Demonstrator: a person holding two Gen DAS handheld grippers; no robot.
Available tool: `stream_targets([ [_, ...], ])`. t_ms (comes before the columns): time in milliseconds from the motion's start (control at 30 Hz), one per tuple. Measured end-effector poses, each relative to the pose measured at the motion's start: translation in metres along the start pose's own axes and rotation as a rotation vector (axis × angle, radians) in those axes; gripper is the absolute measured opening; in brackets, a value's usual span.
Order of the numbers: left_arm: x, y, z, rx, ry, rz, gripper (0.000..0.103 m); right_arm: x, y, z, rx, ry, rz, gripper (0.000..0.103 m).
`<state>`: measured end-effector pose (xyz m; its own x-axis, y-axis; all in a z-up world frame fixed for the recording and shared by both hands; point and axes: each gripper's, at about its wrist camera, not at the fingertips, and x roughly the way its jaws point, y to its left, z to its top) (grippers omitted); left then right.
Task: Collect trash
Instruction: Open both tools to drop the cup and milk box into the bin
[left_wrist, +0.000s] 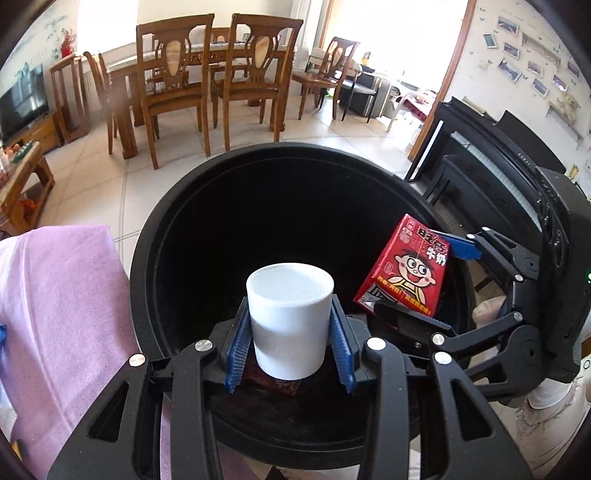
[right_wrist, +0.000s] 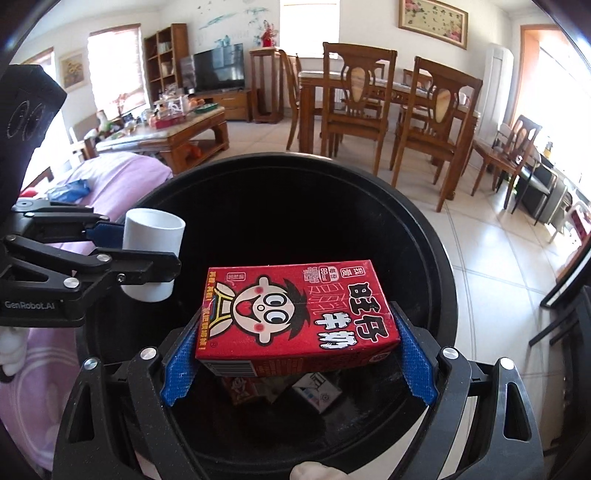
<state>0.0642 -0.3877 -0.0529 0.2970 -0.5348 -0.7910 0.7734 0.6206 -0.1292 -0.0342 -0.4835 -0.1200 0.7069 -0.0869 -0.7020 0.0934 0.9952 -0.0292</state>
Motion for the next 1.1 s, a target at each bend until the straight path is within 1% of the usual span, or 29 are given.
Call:
stream_targets([
  [33, 0.001, 0.000, 0.000, -0.001, 0.005, 0.000, 0.040, 0.003, 0.002, 0.009, 0.001, 0.004, 0.000, 0.088],
  [133, 0.003, 0.000, 0.000, 0.001, 0.020, 0.005, 0.040, 0.005, 0.003, 0.013, 0.002, 0.013, 0.001, 0.088],
  [400, 0.008, 0.002, 0.001, 0.001, 0.059, 0.012, 0.041, 0.007, 0.006, 0.015, -0.015, 0.016, -0.021, 0.088],
  [633, -0.007, 0.011, -0.004, -0.025, 0.012, -0.008, 0.042, 0.009, 0.009, 0.013, -0.020, 0.016, -0.038, 0.090],
  [667, -0.010, 0.012, -0.006, -0.031, 0.005, -0.010, 0.043, 0.009, 0.009, 0.012, -0.020, 0.016, -0.034, 0.093],
  [733, -0.017, 0.014, -0.009, -0.041, -0.011, -0.006, 0.058, 0.009, 0.012, 0.012, -0.019, 0.017, -0.024, 0.096],
  [867, -0.034, 0.018, -0.016, -0.051, -0.050, 0.003, 0.060, 0.010, 0.018, 0.012, -0.030, 0.026, -0.030, 0.097],
  [933, -0.042, 0.020, -0.020, -0.059, -0.063, 0.004, 0.068, 0.010, 0.021, 0.013, -0.035, 0.028, -0.033, 0.098],
  [1100, -0.068, 0.032, -0.032, -0.081, -0.107, 0.032, 0.069, 0.005, 0.033, 0.020, -0.046, 0.009, -0.037, 0.098],
])
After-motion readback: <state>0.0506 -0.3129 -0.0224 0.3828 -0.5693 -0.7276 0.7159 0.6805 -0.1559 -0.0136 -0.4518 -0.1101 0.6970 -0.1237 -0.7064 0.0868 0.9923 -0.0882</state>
